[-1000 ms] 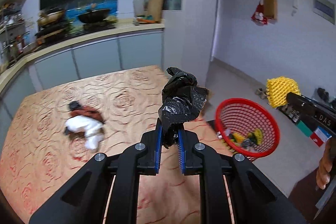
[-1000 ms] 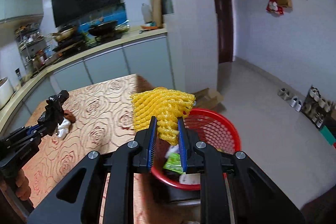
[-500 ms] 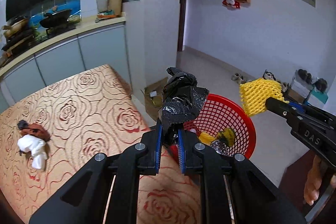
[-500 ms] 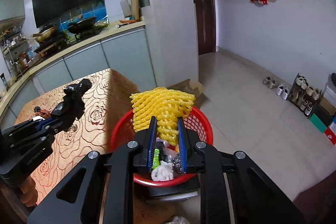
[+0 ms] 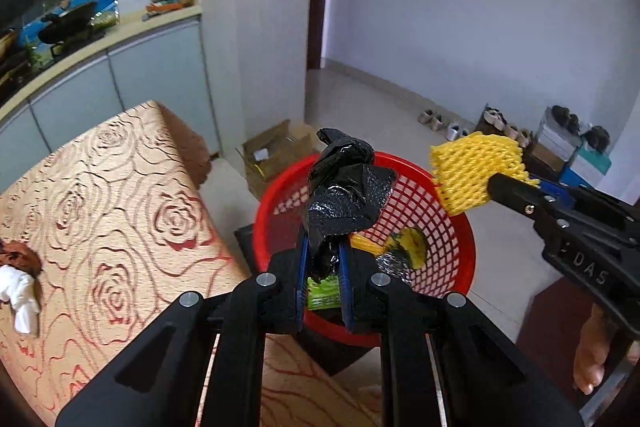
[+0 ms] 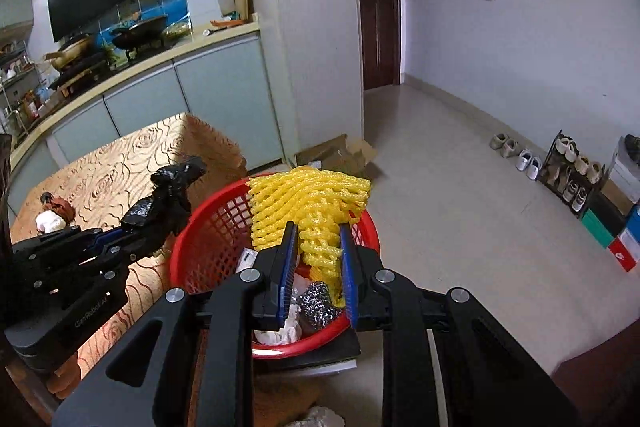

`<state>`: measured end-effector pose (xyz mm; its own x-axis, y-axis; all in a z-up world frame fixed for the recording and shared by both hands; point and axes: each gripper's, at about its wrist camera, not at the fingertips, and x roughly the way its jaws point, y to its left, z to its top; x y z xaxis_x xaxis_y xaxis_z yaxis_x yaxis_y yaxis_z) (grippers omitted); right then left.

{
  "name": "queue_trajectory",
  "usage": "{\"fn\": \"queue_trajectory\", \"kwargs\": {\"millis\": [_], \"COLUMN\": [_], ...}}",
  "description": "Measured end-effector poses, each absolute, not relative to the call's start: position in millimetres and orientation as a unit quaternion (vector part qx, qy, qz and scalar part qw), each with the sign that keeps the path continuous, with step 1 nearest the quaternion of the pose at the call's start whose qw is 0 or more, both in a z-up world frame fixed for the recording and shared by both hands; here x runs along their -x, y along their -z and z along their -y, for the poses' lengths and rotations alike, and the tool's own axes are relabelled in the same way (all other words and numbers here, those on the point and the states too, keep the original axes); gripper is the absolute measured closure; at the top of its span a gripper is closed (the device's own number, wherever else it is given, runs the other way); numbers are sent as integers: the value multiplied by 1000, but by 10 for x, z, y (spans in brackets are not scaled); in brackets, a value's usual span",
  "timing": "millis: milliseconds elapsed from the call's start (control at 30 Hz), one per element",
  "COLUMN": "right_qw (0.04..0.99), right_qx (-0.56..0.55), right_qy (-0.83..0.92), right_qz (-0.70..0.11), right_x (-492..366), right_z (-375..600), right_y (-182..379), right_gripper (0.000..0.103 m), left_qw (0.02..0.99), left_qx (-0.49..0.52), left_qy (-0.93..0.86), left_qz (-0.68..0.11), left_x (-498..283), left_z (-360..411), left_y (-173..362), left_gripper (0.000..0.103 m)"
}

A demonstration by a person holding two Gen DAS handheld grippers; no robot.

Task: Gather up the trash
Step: 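Carry the black bag and yellow foam net over the red basket and open both tools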

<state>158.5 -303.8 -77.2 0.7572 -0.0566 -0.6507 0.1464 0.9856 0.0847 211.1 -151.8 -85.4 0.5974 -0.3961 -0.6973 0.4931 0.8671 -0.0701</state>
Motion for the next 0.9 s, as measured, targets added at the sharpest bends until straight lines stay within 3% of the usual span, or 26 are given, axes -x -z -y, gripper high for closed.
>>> {"fn": "queue_trajectory", "kwargs": {"millis": [400,600,900], "right_qw": [927,927,930], "right_qx": [-61,-62,-59], "right_qy": [50,46,33], "right_qz": [-367,-368,-361], "right_x": [-1709,-1700,-1637], "right_z": [3039,3033,2961], "right_y": [972,989,936], "right_gripper": [81,73,65], "left_qw": [875,878,886], "left_qx": [-65,-62,-55], "left_qy": [265,263,259], "left_qz": [-399,-394,-380], "left_x": [-2208,-2176,-2091], "left_z": [1645,1622,1501], "left_y": [1026,1014,882], "left_gripper": [88,64,51]}}
